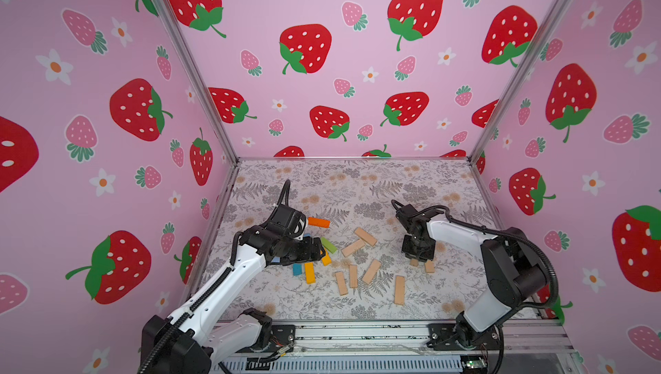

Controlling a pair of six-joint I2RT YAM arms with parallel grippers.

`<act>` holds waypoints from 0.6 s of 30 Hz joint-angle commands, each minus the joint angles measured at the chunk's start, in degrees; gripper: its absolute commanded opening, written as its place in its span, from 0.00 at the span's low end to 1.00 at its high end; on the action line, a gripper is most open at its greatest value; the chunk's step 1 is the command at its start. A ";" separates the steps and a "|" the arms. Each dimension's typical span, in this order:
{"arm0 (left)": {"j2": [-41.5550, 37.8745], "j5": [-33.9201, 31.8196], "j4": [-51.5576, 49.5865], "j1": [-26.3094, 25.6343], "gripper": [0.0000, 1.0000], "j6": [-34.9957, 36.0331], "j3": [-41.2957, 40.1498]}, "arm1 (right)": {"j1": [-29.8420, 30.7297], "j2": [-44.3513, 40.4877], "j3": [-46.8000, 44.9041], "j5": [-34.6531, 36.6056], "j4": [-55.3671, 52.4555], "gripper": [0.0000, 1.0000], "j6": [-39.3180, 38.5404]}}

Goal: Assemble a giraffe with building blocks
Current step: Pick up the building block from the center of the board, then place the building block at the center of the board.

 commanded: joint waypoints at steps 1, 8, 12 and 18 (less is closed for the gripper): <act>0.66 0.12 1.01 -0.34 0.86 -0.38 3.04 | -0.36 -1.36 7.98 -0.14 -4.22 0.29 2.04; 0.76 -0.23 1.40 -0.34 0.87 -0.14 4.44 | -0.54 14.02 31.23 -0.74 -8.56 0.25 16.57; -0.74 -1.01 0.39 -0.29 0.87 0.53 4.77 | -0.54 22.47 39.41 -3.21 -6.30 0.22 24.70; -2.35 -1.53 -0.55 -0.16 0.88 1.35 4.36 | -0.68 29.65 46.08 0.60 -0.75 0.20 32.98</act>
